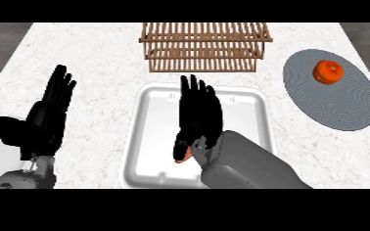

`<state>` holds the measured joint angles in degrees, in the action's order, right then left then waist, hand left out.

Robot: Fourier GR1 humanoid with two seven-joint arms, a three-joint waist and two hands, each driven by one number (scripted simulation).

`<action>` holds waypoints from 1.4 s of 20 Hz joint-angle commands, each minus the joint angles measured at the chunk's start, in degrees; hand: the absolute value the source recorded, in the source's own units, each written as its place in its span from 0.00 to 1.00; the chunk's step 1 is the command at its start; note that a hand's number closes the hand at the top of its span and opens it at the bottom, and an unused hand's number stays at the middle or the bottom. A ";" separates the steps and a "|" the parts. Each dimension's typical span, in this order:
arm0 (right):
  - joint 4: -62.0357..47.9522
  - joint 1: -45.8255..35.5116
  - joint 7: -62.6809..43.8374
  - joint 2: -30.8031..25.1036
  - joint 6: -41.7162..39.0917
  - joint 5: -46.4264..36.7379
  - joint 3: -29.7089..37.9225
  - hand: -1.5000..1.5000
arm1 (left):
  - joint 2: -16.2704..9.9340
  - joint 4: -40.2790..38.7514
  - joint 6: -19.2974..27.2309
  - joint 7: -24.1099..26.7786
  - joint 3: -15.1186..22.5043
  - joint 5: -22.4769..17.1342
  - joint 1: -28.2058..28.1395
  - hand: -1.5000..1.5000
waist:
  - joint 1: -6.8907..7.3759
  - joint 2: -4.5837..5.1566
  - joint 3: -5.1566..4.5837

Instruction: Pick the sweet potato from the tray and place it in the tiered shelf

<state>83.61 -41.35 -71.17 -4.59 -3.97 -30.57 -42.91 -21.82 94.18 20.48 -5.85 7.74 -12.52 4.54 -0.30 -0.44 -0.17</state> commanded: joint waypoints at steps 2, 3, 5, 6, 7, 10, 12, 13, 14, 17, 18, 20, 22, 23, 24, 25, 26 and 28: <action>-1.26 -0.67 -14.04 4.38 -5.24 -3.05 1.51 0.00 | -0.29 -0.68 -1.97 1.57 -1.32 -0.94 -1.19 0.50 | -0.18 -0.04 0.05; -1.54 1.11 -14.05 4.02 -4.01 -3.03 0.83 0.00 | -1.04 -1.43 -3.38 2.25 -2.58 -1.90 -0.56 0.50 | -0.05 0.16 0.08; -2.29 2.86 -13.68 4.44 0.32 -5.12 -3.31 0.00 | 0.80 1.06 -1.17 1.05 -0.54 -0.18 -1.81 0.50 | 0.69 0.18 0.12; 0.42 2.02 -14.00 3.87 -5.41 -4.55 1.42 0.00 | 0.81 2.90 0.37 -1.54 0.14 0.96 -0.38 0.50 | -0.09 0.02 0.16; -0.79 2.81 -12.14 3.86 -4.51 -5.55 1.67 0.00 | -0.01 -0.74 -1.45 0.02 -1.69 0.10 0.41 0.50 | -0.16 0.24 0.13; -3.04 0.35 -10.83 4.48 -7.47 -4.13 5.92 0.00 | 1.32 0.64 -1.18 0.05 -0.51 0.71 -0.17 0.50 | 0.33 0.33 0.12; -5.68 4.16 -8.78 4.49 -1.53 -5.99 1.15 0.00 | 1.13 0.96 -0.41 -2.43 -0.43 1.72 1.64 0.50 | 0.66 0.42 0.15; -0.73 8.04 -9.16 3.73 -5.90 -7.03 1.95 0.00 | 0.02 1.47 -2.02 -0.47 -2.32 0.34 -0.98 0.50 | 0.09 0.20 0.14; -0.39 7.77 -10.97 4.50 -5.24 -7.54 1.21 0.00 | 0.05 -1.22 -3.60 1.34 -2.63 -0.02 -0.06 0.50 | -0.04 0.26 0.11; -0.05 10.44 -9.83 4.51 -3.33 -9.14 0.04 0.00 | 1.92 0.49 -1.79 1.78 -1.32 2.04 -1.58 0.50 | 0.35 0.26 0.14; -1.17 11.15 -4.83 2.85 -4.18 -10.33 3.27 0.00 | 1.73 3.72 -1.44 -1.93 -0.50 2.06 -2.09 0.50 | 0.36 0.27 0.17; -3.97 13.80 -2.99 4.51 0.85 -13.05 0.41 0.00 | 3.77 -2.02 -0.24 -0.67 0.24 4.27 2.27 0.50 | 0.01 0.46 0.16; -0.82 12.74 -3.95 4.52 -1.04 -13.05 2.07 0.00 | 3.34 -2.34 -2.06 0.60 -2.30 2.71 1.48 0.50 | 0.25 0.40 0.15; -5.68 11.48 -1.22 4.53 0.25 -12.14 2.43 0.00 | 3.58 3.62 0.18 -2.64 0.76 5.67 -0.65 0.50 | 0.78 0.40 0.18; -6.02 12.27 -2.13 4.53 2.26 -12.48 0.59 0.00 | 2.87 0.80 -3.07 0.00 -2.06 2.58 0.14 0.50 | 0.76 0.44 0.16; -4.05 9.87 -4.01 4.54 -0.08 -10.69 1.60 0.00 | 2.93 2.10 -2.47 -1.01 -1.36 3.80 -1.46 0.50 | 0.84 0.39 0.16; -4.91 12.43 -0.22 4.54 1.01 -12.76 2.19 0.00 | 3.24 -2.28 -3.50 -1.30 -3.11 2.73 2.86 0.50 | 0.38 0.46 0.16; -4.03 9.03 -4.93 4.55 0.30 -10.27 0.77 0.00 | 3.88 -0.74 -2.92 0.48 -2.08 4.48 0.72 0.50 | 0.77 0.44 0.15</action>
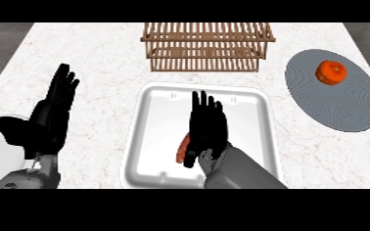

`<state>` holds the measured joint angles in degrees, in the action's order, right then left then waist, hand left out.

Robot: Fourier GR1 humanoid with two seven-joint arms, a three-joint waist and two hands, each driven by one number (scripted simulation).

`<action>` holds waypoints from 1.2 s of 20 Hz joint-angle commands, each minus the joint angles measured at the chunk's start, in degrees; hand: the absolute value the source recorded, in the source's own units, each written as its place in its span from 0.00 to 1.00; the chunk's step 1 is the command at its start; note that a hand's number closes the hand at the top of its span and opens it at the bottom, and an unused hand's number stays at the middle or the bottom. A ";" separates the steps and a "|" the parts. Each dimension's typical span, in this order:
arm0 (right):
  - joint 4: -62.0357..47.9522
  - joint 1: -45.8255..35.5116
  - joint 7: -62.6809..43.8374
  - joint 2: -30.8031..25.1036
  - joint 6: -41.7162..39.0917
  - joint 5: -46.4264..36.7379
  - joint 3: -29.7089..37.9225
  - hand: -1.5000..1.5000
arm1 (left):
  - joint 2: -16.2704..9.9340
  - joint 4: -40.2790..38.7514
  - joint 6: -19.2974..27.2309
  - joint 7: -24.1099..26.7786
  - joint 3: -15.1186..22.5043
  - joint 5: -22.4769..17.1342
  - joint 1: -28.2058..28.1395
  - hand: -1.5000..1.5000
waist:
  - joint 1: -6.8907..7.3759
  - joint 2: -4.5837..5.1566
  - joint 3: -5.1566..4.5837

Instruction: Pick the sweet potato from the tray and place it in the tiered shelf

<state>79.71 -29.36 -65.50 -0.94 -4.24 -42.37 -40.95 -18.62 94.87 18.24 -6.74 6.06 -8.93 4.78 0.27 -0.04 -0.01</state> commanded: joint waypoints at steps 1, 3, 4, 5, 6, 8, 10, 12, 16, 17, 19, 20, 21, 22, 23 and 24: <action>-4.26 0.07 -4.52 0.90 3.35 -0.25 0.36 0.00 | -0.18 3.21 0.42 -2.13 -0.90 1.01 -0.63 0.50 | 0.31 0.02 0.02; -4.52 -0.34 -5.15 0.90 2.27 1.37 1.18 0.00 | 1.69 -1.44 -1.23 2.82 -0.03 1.24 -1.96 0.50 | 0.17 0.09 -0.01; -5.48 2.57 -3.33 0.90 4.73 -1.19 -0.15 0.00 | 0.07 2.53 -1.16 -0.89 -1.20 0.80 -1.39 0.50 | 0.16 0.01 0.01; -6.94 1.82 -3.07 0.90 4.54 0.26 0.26 0.00 | -0.20 1.56 -2.12 -1.41 -1.89 0.09 -0.66 0.50 | 0.21 0.06 0.01; -6.78 -1.78 -6.30 0.91 5.13 4.18 -1.03 0.00 | -0.12 -1.14 -3.43 -0.07 -3.13 -0.93 1.01 0.50 | 0.42 0.12 0.00; -7.56 -0.15 -3.07 0.91 2.71 4.17 1.52 1.00 | 1.79 0.66 -1.70 -0.42 -0.79 1.61 -0.50 0.50 | 0.17 0.07 0.01; -6.81 -0.55 -3.57 0.91 2.01 5.33 -1.43 1.00 | 2.86 -1.90 -1.86 -0.09 -2.10 1.77 1.33 0.50 | 0.06 0.06 0.00; -9.50 -1.22 -1.98 0.91 2.58 1.96 -3.65 1.00 | 3.65 2.85 -0.75 -1.37 0.60 3.79 -1.55 0.50 | 0.34 0.00 0.01; -12.33 -2.00 2.14 0.92 4.26 -3.16 -3.69 1.00 | 1.43 0.05 -4.92 1.48 -4.13 1.12 -2.06 0.50 | 0.21 0.05 0.00; -15.21 -2.86 3.33 0.92 5.16 -4.51 -2.74 1.00 | 1.33 3.31 -3.39 -1.26 -3.36 2.22 -2.27 0.50 | 0.37 0.05 0.02; -11.03 -3.52 2.53 0.93 2.23 -4.59 -1.09 1.00 | 1.95 2.09 -5.23 0.72 -4.93 1.12 -2.87 0.50 | 0.10 0.01 0.00; -9.82 -4.78 -2.88 0.93 4.87 -1.16 -8.83 1.00 | 1.93 1.25 -4.49 -1.23 -4.69 1.95 -0.45 0.50 | 0.45 0.05 0.01; -12.41 -6.46 -1.98 0.92 5.84 1.47 -9.66 1.00 | 3.05 1.97 -3.61 -2.01 -2.89 3.76 -0.98 0.50 | 0.64 0.09 0.01; -17.63 -9.49 1.34 0.91 8.05 3.31 -8.59 1.00 | 0.92 0.51 -6.09 -1.38 -5.59 1.84 0.47 0.50 | 0.92 0.20 0.01; -14.22 -12.16 -3.04 0.91 6.64 6.68 -10.88 1.00 | 4.11 -0.24 -3.30 -1.19 -2.86 4.16 1.12 0.50 | 1.07 0.20 0.01; -18.00 -11.69 -0.83 0.89 11.27 7.40 -13.84 1.00 | 3.17 1.85 -3.58 -3.91 -3.61 3.16 1.20 0.50 | 1.67 0.28 0.02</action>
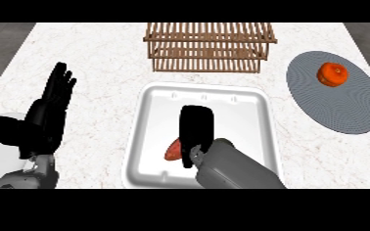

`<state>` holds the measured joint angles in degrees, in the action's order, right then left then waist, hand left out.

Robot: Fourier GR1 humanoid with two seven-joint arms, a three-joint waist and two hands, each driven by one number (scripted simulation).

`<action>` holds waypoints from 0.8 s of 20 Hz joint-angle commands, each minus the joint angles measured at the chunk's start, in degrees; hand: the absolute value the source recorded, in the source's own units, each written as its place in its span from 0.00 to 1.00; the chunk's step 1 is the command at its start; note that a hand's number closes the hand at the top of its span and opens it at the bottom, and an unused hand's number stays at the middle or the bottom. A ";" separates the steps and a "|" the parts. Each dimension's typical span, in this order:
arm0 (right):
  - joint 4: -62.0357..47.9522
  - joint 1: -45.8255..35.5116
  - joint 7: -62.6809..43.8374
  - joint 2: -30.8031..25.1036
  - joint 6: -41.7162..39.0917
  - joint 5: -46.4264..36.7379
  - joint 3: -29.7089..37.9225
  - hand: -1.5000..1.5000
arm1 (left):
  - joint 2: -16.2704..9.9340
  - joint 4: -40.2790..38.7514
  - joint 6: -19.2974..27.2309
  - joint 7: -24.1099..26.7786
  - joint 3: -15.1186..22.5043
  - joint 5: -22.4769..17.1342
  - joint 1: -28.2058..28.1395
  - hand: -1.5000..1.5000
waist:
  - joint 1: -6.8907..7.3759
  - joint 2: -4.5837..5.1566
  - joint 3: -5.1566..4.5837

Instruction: Pick the sweet potato from the tray and place it in the tiered shelf

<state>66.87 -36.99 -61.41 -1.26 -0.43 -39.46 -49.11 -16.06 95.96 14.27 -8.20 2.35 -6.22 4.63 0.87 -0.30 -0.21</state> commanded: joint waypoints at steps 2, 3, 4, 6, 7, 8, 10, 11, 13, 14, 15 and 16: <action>-5.00 -5.39 -3.51 1.18 8.31 7.38 -5.34 1.00 | 1.81 -2.19 -0.26 1.12 0.44 0.99 1.36 0.50 | 1.00 0.62 0.21; 2.68 -4.36 -8.63 1.18 7.51 7.60 -6.29 1.00 | 0.67 -3.38 0.05 -1.60 -0.25 1.18 5.51 0.50 | 0.67 0.53 0.22; 2.13 -5.78 -8.05 1.17 8.31 8.67 -4.09 1.00 | 0.16 -1.39 -1.32 -0.98 -0.65 -0.15 2.50 0.50 | 1.15 0.48 0.21; 7.44 -5.11 -9.30 1.19 8.52 8.22 -4.43 1.00 | 1.01 -0.60 -1.13 0.12 -0.29 0.10 -0.04 0.50 | 0.52 0.25 0.20; 4.05 -8.54 -6.49 1.20 9.15 9.69 -2.14 1.00 | 0.65 -0.57 -0.84 -0.31 -0.35 0.90 1.51 0.50 | 0.75 0.41 0.21; 7.81 -7.69 -9.23 1.21 8.48 9.28 -3.47 1.00 | 1.70 -0.05 -1.01 2.20 -0.51 0.36 -1.73 0.50 | 0.47 0.24 0.19; 12.27 -9.94 -12.96 1.22 11.60 5.72 -3.35 1.00 | 1.57 -1.50 -1.08 1.17 0.07 0.86 -0.23 0.50 | 0.06 -0.01 0.18; 12.17 -10.44 -10.97 1.22 14.95 6.38 -0.16 1.00 | 1.02 0.14 -1.13 0.59 -0.40 0.45 -0.49 0.50 | 0.60 -0.05 0.21; 17.29 -11.29 -12.23 1.22 16.71 3.60 2.96 1.00 | 1.30 0.27 -1.23 0.68 0.00 0.48 -1.81 0.50 | -0.50 -0.53 0.22; 16.72 -13.36 -13.32 1.22 18.12 1.95 4.08 1.00 | 0.65 -1.28 -1.69 1.19 -1.44 -0.23 -0.34 0.50 | -0.46 -0.35 0.17; 16.62 -15.89 -14.38 1.22 18.33 1.17 5.93 1.00 | 0.73 -0.87 -1.25 0.28 -1.00 0.29 -1.00 0.50 | -0.01 -0.38 0.17; 18.14 -16.13 -15.79 1.22 17.76 0.35 7.59 1.00 | 1.28 0.35 -0.08 -0.29 -1.03 0.61 -0.54 0.50 | -0.58 -0.59 0.20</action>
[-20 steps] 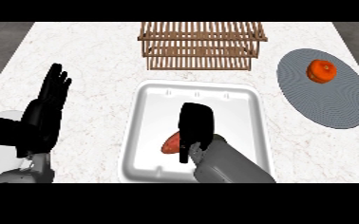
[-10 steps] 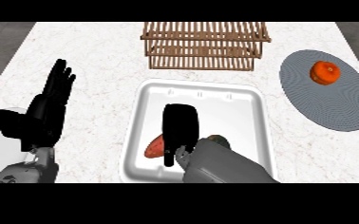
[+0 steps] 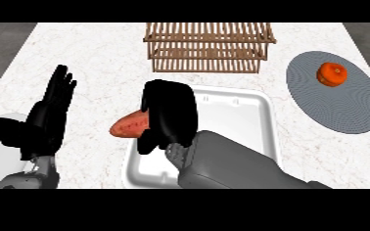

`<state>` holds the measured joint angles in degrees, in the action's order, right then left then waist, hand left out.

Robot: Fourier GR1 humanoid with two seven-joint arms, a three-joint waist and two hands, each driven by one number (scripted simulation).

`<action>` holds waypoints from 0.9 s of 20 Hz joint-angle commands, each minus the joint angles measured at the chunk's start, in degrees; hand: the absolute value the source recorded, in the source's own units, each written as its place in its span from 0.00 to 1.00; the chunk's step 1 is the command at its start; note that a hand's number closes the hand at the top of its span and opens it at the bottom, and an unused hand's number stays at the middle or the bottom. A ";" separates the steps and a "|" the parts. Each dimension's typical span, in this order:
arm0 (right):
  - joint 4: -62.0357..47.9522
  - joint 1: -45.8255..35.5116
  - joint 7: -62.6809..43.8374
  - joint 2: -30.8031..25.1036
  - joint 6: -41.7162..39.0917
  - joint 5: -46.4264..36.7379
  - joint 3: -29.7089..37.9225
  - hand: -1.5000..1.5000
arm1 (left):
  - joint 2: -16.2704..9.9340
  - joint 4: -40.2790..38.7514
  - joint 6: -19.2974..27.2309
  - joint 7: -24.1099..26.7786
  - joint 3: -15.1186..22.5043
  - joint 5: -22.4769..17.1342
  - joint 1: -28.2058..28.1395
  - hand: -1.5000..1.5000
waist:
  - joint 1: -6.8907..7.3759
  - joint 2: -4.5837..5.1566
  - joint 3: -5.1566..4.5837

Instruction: Pick the sweet potato from the tray and place it in the tiered shelf

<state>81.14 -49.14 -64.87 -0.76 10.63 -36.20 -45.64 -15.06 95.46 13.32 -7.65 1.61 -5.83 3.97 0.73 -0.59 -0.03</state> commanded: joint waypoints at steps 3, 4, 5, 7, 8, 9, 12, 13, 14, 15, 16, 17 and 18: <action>6.46 -7.15 -17.07 0.72 2.74 -8.54 7.46 1.00 | -0.24 0.77 0.45 -1.90 -0.21 0.31 -0.45 0.50 | -1.58 -0.60 -0.01; 5.64 -7.14 -16.63 0.72 3.20 -10.55 8.92 1.00 | 0.25 -1.08 0.58 0.14 -0.25 0.83 -0.41 0.50 | -1.87 -0.28 -0.05; 6.21 -7.82 -18.57 0.72 1.67 -11.25 8.86 1.00 | -0.66 -0.46 1.18 -1.79 -1.83 0.39 1.24 0.50 | -1.67 -0.30 -0.03; 7.87 -9.41 -20.20 0.72 -3.20 -14.15 10.39 1.00 | 0.20 -0.11 0.32 -0.96 -0.65 0.11 -0.62 0.50 | -2.02 -0.48 -0.05; 5.54 -10.74 -18.99 0.66 -5.08 -15.05 12.92 1.00 | -1.21 1.16 -0.35 -0.94 -2.17 -0.61 -0.82 0.50 | -1.43 -0.27 -0.05; 9.04 -10.05 -20.26 0.72 -6.58 -15.19 13.28 1.00 | 0.18 1.78 1.32 -3.05 -0.36 0.77 -0.12 0.50 | -2.11 -0.45 0.01; 4.65 -11.00 -17.64 0.71 -4.38 -17.14 15.97 1.00 | -1.25 -0.10 -2.12 -1.16 -2.12 -1.63 0.05 0.50 | -0.87 0.26 -0.05; 6.90 -11.29 -17.94 0.71 -7.41 -16.68 17.75 1.00 | 0.80 1.10 0.42 -0.12 -0.15 0.98 -1.04 0.50 | -1.14 0.11 -0.02; 7.42 -9.24 -15.12 -0.31 -7.29 -17.38 19.01 1.00 | 1.86 0.25 2.14 -2.02 0.58 2.11 1.10 0.50 | -1.61 0.23 0.02; 5.82 -9.33 -14.72 0.23 -6.27 -18.70 20.02 1.00 | 2.23 -1.32 2.31 -0.49 0.82 2.91 0.86 0.50 | -1.50 0.34 0.00; 5.63 -8.55 -15.56 0.71 -6.20 -20.29 19.51 1.00 | -0.23 2.57 -0.72 -1.12 -1.13 -0.09 -1.82 0.50 | -0.73 0.18 0.00; 3.87 -10.09 -13.62 0.71 -5.89 -19.92 22.25 1.00 | 1.11 3.14 0.32 -1.03 0.18 0.95 -2.34 0.50 | -0.48 0.31 0.00; 4.36 -8.78 -12.52 0.72 -6.23 -20.16 22.91 1.00 | 2.14 2.20 1.01 -0.93 1.58 2.28 -1.66 0.50 | -0.83 0.36 0.01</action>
<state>86.20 -57.51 -68.64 -0.85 6.29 -54.39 -26.20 -14.02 96.94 13.99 -8.77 1.78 -4.61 3.02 -0.31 -0.41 -0.03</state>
